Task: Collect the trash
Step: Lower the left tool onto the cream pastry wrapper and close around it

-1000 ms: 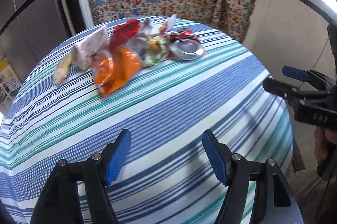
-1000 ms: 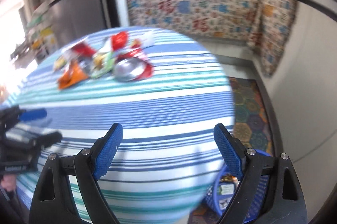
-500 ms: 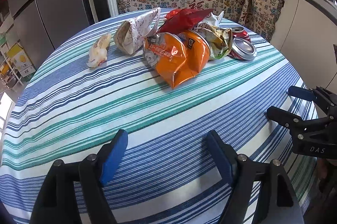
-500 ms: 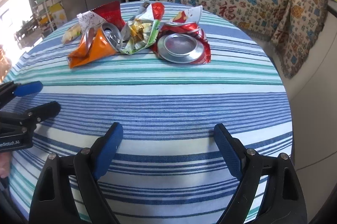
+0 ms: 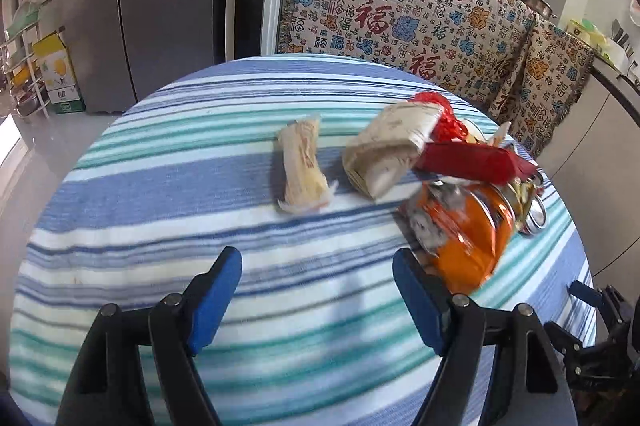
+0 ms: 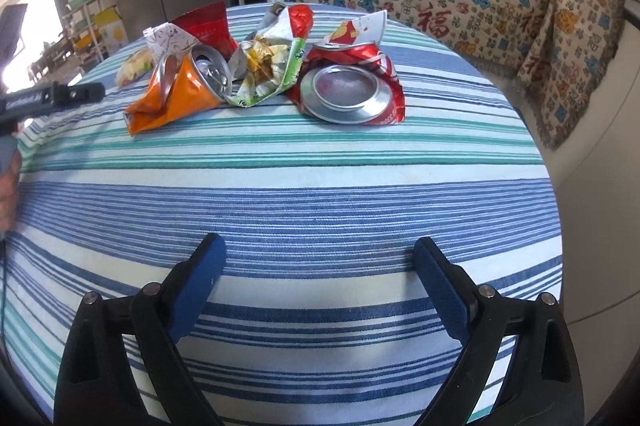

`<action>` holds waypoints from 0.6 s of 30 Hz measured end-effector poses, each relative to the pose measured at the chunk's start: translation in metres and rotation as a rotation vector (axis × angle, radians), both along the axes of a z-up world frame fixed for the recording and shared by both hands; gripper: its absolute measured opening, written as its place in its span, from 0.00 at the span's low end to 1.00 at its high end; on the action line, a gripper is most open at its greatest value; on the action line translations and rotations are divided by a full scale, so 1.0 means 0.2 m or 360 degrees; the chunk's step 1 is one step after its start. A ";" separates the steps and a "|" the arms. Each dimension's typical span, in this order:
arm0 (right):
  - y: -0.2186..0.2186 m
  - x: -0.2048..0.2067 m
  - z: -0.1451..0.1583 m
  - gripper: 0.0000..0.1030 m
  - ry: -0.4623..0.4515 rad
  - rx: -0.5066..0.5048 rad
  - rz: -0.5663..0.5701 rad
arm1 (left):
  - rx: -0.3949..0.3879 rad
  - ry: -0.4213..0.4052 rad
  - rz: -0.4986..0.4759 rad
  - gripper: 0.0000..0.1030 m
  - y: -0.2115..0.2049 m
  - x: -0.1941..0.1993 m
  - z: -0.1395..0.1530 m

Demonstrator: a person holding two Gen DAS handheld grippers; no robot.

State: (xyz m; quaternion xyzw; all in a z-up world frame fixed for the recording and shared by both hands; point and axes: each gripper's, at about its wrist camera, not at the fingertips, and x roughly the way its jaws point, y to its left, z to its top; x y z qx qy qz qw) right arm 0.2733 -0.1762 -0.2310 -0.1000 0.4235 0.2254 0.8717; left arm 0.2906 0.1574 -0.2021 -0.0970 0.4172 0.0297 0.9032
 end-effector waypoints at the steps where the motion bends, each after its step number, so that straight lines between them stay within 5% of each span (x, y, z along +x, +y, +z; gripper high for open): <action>1: 0.00 0.00 0.00 0.93 0.0003 0.0002 -0.0004 | 0.0031 0.0008 -0.0016 0.77 0.02 0.06 0.00; 7: -0.01 0.01 0.00 0.94 0.0008 0.0012 -0.0012 | 0.0082 0.0045 -0.0117 0.76 0.06 0.22 -0.04; 9: -0.01 0.01 0.00 0.94 0.0008 0.0012 -0.0010 | 0.0113 0.0053 -0.0144 0.56 0.05 0.24 -0.06; 10: -0.01 0.01 0.00 0.94 0.0007 0.0013 -0.0010 | 0.0119 0.0075 -0.0156 0.32 0.06 0.24 -0.08; 11: -0.01 0.01 0.00 0.94 0.0008 0.0013 -0.0010 | 0.0127 0.0091 -0.0174 0.29 0.05 0.23 -0.08; 18: -0.02 0.02 0.00 0.93 0.0012 0.0026 -0.0013 | 0.0134 0.0095 -0.0204 0.27 -0.03 0.00 -0.05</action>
